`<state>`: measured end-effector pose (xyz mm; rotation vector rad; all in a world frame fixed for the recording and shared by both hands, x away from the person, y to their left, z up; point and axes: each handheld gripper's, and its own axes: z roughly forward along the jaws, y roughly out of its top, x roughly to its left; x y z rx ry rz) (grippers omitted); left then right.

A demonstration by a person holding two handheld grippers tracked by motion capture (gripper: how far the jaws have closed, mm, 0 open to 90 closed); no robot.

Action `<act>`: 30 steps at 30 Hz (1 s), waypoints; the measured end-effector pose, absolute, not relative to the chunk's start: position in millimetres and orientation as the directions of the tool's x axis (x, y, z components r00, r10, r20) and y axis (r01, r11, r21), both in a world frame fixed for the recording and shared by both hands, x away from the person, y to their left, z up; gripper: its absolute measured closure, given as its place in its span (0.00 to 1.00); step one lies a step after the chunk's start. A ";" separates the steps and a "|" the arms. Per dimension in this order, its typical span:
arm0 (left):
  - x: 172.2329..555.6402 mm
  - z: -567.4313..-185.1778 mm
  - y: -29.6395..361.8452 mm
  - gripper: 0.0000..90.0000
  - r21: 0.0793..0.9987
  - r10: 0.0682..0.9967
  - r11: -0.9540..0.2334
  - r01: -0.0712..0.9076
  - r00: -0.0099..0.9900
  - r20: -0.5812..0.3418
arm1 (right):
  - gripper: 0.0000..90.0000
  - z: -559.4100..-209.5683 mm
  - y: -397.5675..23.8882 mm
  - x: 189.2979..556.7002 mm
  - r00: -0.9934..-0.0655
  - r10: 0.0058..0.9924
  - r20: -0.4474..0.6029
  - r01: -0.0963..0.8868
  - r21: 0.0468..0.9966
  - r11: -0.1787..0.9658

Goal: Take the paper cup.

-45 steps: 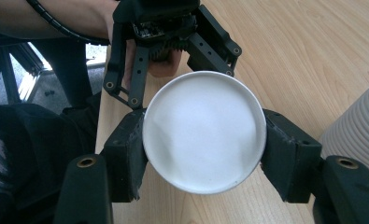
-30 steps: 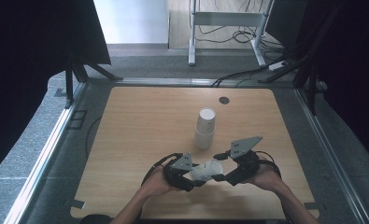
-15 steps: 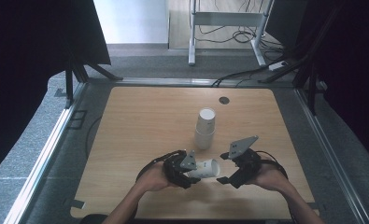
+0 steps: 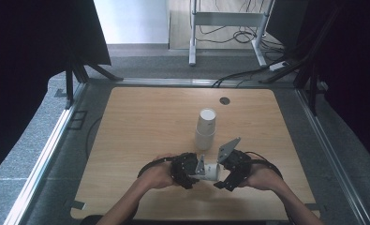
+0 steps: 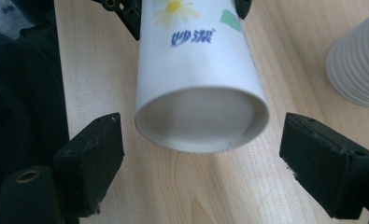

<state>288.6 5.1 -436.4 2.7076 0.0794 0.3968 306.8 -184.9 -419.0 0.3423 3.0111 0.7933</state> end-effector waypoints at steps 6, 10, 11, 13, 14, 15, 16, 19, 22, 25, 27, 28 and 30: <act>287.7 -433.6 0.3 0.44 0.352 0.068 -0.936 -0.027 0.964 0.256 | 0.19 -420.7 -177.3 305.1 -0.985 0.170 0.000 0.152 0.452 0.879; 286.3 -433.1 -2.2 0.44 0.356 0.069 -0.934 -0.024 0.966 0.247 | 0.22 -422.2 -173.0 303.1 -0.988 0.153 -0.018 0.129 0.440 0.889; 286.4 -432.9 -2.7 0.44 0.350 0.060 -0.936 -0.030 0.968 0.245 | 0.23 -422.4 -172.2 302.4 -0.988 0.154 -0.018 0.130 0.436 0.891; 283.9 -435.6 -4.4 0.44 0.382 0.091 -0.924 -0.003 0.969 0.228 | 0.25 -423.1 -170.4 301.8 -0.989 0.143 -0.023 0.120 0.428 0.896; 284.2 -435.2 -4.6 0.44 0.372 0.086 -0.928 -0.006 0.970 0.229 | 0.26 -423.3 -169.6 301.2 -0.990 0.142 -0.021 0.120 0.425 0.897; 284.3 -435.1 -4.6 0.44 0.369 0.085 -0.930 -0.006 0.970 0.229 | 0.27 -423.3 -169.0 300.7 -0.990 0.141 -0.021 0.119 0.421 0.899; 284.7 -434.8 -4.7 0.43 0.364 0.081 -0.931 -0.010 0.969 0.232 | 0.28 -423.4 -168.7 300.4 -0.990 0.140 -0.020 0.118 0.420 0.900; 285.2 -434.2 -5.1 0.43 0.353 0.081 -0.936 -0.008 0.968 0.236 | 0.33 -423.1 -168.1 300.5 -0.990 0.140 -0.011 0.123 0.418 0.900; 285.3 -434.3 -5.5 0.43 0.348 0.081 -0.938 -0.006 0.969 0.235 | 0.36 -423.1 -167.6 299.8 -0.989 0.148 -0.001 0.134 0.414 0.900; 285.6 -434.8 -6.1 0.43 0.338 0.074 -0.941 -0.010 0.969 0.235 | 0.38 -423.6 -167.0 299.1 -0.988 0.152 0.007 0.142 0.407 0.902; 286.2 -435.2 -6.3 0.42 0.334 0.071 -0.942 -0.013 0.969 0.236 | 0.39 -424.7 -167.1 299.5 -0.989 0.150 0.004 0.139 0.404 0.904; 286.6 -435.2 -6.2 0.42 0.334 0.068 -0.943 -0.014 0.970 0.233 | 0.40 -425.1 -167.2 299.3 -0.988 0.157 0.004 0.145 0.402 0.904; 287.1 -436.2 -6.0 0.41 0.344 0.065 -0.939 -0.015 0.973 0.222 | 0.40 -425.6 -168.0 299.0 -0.987 0.163 0.004 0.151 0.398 0.905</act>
